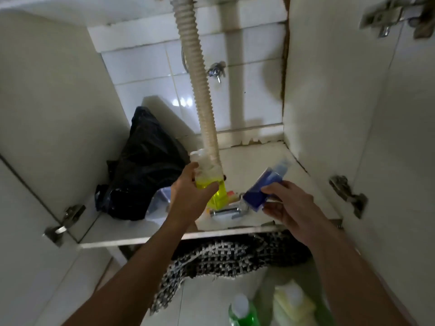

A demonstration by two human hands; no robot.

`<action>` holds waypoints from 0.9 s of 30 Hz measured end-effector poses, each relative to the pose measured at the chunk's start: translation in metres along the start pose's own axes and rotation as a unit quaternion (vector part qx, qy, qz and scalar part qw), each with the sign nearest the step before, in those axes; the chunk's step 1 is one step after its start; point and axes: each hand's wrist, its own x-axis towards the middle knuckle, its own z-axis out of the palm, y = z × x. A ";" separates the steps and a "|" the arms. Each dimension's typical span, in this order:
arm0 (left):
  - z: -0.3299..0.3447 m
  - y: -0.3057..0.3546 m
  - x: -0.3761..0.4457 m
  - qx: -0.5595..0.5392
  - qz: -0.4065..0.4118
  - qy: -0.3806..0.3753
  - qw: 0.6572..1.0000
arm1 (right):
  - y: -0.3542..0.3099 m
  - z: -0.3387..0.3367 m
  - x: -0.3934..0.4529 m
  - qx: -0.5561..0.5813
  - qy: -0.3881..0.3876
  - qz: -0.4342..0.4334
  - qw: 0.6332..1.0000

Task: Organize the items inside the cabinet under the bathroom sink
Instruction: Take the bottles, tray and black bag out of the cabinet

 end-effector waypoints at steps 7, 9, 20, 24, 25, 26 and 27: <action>-0.037 -0.046 -0.055 0.060 -0.096 -0.174 0.978 | 0.036 0.028 -0.022 -0.205 -0.108 0.060 0.971; -0.044 -0.062 -0.069 0.073 -0.132 -0.214 0.965 | 0.050 0.035 -0.028 -0.289 -0.131 0.070 0.946; -0.039 -0.161 -0.145 0.018 -0.381 -0.307 0.872 | 0.155 0.069 -0.063 -0.564 -0.161 0.039 0.809; -0.033 -0.188 -0.179 0.009 -0.404 -0.234 0.884 | 0.199 0.061 -0.072 -0.613 -0.155 0.038 0.774; -0.032 -0.191 -0.189 0.017 -0.409 -0.224 0.885 | 0.208 0.057 -0.073 -0.628 -0.166 0.044 0.759; -0.031 -0.193 -0.200 0.026 -0.411 -0.219 0.884 | 0.217 0.051 -0.074 -0.641 -0.178 0.051 0.745; -0.030 -0.195 -0.210 0.030 -0.413 -0.213 0.885 | 0.225 0.044 -0.073 -0.654 -0.187 0.054 0.731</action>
